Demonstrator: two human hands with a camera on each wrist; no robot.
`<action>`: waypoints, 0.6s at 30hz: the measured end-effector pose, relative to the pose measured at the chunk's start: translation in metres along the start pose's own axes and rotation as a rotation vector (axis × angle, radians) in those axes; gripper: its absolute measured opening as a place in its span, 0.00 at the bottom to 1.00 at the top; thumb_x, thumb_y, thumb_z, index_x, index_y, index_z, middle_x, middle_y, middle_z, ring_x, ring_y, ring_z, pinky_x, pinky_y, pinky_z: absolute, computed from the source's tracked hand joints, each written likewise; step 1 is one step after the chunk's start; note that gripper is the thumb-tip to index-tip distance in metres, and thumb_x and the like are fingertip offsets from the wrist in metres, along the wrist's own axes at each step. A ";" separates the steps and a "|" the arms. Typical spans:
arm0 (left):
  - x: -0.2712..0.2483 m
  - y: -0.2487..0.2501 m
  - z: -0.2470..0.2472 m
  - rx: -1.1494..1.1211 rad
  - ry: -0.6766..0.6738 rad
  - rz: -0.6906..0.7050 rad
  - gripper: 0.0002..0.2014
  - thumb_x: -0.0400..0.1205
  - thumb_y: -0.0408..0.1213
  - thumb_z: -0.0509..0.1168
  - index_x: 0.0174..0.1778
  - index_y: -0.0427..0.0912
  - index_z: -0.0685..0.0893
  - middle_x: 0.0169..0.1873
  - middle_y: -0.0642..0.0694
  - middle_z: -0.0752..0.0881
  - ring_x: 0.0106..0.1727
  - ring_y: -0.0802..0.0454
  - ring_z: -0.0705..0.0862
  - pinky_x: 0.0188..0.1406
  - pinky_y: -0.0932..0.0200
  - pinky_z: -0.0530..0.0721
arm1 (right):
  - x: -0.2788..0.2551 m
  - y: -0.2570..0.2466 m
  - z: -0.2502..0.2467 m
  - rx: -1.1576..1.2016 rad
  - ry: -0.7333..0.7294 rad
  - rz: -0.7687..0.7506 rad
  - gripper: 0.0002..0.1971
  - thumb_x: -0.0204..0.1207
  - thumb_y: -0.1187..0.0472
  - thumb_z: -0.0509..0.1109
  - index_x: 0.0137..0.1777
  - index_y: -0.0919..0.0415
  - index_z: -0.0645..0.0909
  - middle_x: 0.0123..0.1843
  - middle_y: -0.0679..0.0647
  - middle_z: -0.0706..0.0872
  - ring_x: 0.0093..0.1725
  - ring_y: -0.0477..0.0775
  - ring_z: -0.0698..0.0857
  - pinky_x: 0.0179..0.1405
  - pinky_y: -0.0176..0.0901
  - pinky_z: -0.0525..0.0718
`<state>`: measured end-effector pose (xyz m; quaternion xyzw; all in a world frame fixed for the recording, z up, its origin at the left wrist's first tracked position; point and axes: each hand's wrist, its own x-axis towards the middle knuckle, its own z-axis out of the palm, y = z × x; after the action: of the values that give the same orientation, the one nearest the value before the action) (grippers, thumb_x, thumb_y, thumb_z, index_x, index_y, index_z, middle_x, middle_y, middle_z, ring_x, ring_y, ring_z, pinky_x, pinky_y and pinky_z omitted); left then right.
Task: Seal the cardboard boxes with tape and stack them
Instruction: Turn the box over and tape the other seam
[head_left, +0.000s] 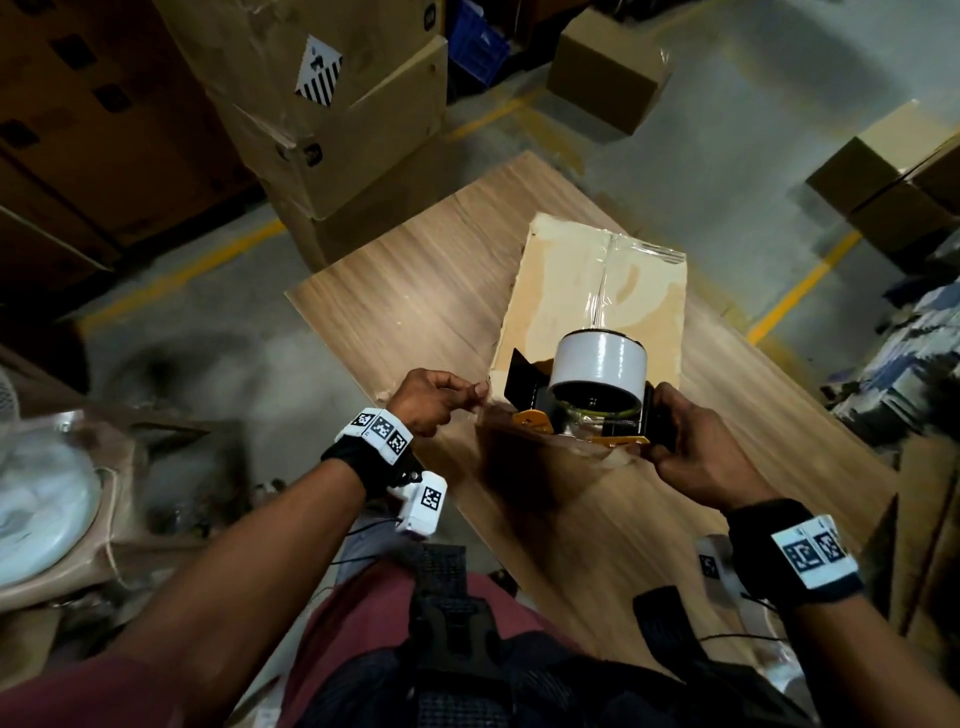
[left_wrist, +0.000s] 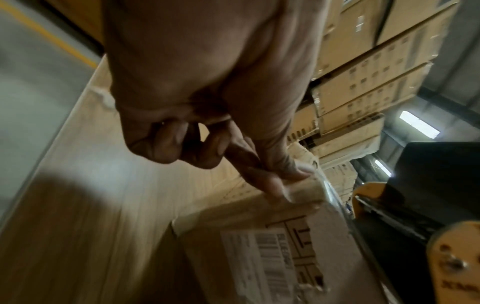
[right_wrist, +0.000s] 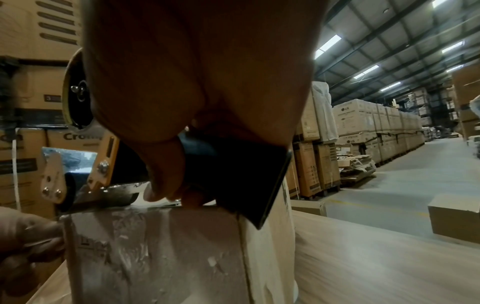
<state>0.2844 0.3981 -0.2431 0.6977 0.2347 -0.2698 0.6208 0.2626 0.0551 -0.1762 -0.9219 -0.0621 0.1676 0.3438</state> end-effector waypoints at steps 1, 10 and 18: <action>0.000 -0.004 0.002 -0.014 -0.001 -0.039 0.20 0.74 0.56 0.81 0.43 0.40 0.91 0.47 0.37 0.95 0.20 0.55 0.64 0.21 0.67 0.57 | 0.000 0.000 0.000 -0.030 -0.008 0.009 0.23 0.69 0.71 0.79 0.48 0.48 0.71 0.34 0.49 0.83 0.34 0.56 0.81 0.35 0.58 0.81; 0.019 -0.047 0.002 0.104 -0.124 -0.203 0.40 0.53 0.80 0.80 0.38 0.45 0.88 0.30 0.46 0.84 0.24 0.48 0.79 0.27 0.55 0.75 | 0.002 -0.002 -0.001 0.022 -0.069 0.006 0.25 0.71 0.67 0.78 0.60 0.42 0.77 0.48 0.45 0.90 0.50 0.53 0.89 0.54 0.66 0.87; -0.033 -0.011 0.043 0.573 0.348 1.097 0.20 0.72 0.34 0.74 0.61 0.38 0.91 0.57 0.43 0.91 0.56 0.44 0.89 0.62 0.51 0.86 | 0.001 0.006 -0.001 0.011 -0.079 -0.016 0.36 0.74 0.69 0.77 0.73 0.30 0.77 0.55 0.44 0.93 0.57 0.52 0.91 0.62 0.59 0.87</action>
<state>0.2487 0.3569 -0.2330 0.8882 -0.1403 0.1520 0.4102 0.2644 0.0500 -0.1797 -0.9121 -0.0822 0.2014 0.3474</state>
